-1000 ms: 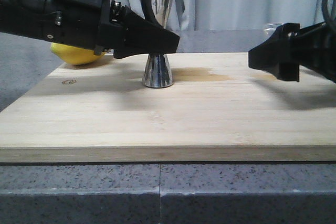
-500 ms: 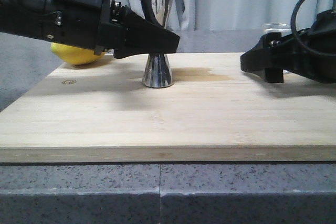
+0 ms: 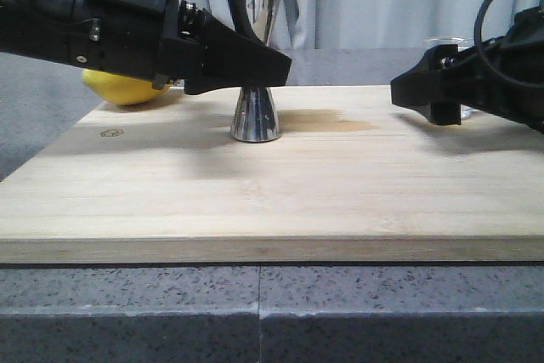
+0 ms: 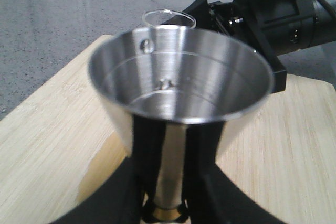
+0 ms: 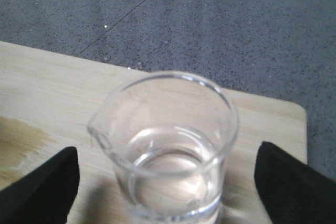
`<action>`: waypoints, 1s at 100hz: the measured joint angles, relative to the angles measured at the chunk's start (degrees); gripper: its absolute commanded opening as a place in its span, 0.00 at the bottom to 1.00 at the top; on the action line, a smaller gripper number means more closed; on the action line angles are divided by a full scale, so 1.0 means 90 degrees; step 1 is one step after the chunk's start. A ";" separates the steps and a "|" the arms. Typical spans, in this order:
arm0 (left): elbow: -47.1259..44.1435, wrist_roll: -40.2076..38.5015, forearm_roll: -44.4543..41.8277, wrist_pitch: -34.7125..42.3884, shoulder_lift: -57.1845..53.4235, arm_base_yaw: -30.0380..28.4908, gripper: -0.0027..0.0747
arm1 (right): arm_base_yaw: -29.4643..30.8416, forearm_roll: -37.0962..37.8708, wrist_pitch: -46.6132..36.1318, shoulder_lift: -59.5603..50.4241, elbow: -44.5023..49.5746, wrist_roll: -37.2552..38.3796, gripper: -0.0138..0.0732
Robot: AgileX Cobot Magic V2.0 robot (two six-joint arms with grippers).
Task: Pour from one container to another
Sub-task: 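Reach the right gripper to the glass beaker and grasp it, then lift the beaker with the right gripper and carry it over the jigger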
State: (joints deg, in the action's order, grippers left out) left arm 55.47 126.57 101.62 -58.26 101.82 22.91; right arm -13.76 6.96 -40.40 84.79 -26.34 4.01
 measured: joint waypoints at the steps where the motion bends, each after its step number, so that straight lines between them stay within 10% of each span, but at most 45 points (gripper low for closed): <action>1: 0.0000 0.0000 0.0000 0.0000 0.0000 0.0000 0.19 | 0.0000 0.0000 -0.0003 0.0000 -0.0018 0.0000 0.86; 55: 0.0000 0.0000 0.0000 0.0000 0.0000 0.0000 0.19 | 0.0000 0.0045 0.0292 0.0320 -0.0313 -0.0006 0.77; 100: 0.0000 0.0000 0.0000 0.0000 0.0000 0.0000 0.19 | 0.0000 0.0101 0.0352 0.0333 -0.0327 -0.0006 0.47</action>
State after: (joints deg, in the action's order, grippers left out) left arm 55.47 126.57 101.62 -58.26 101.82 22.91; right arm -13.76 7.86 -37.24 87.79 -29.28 3.96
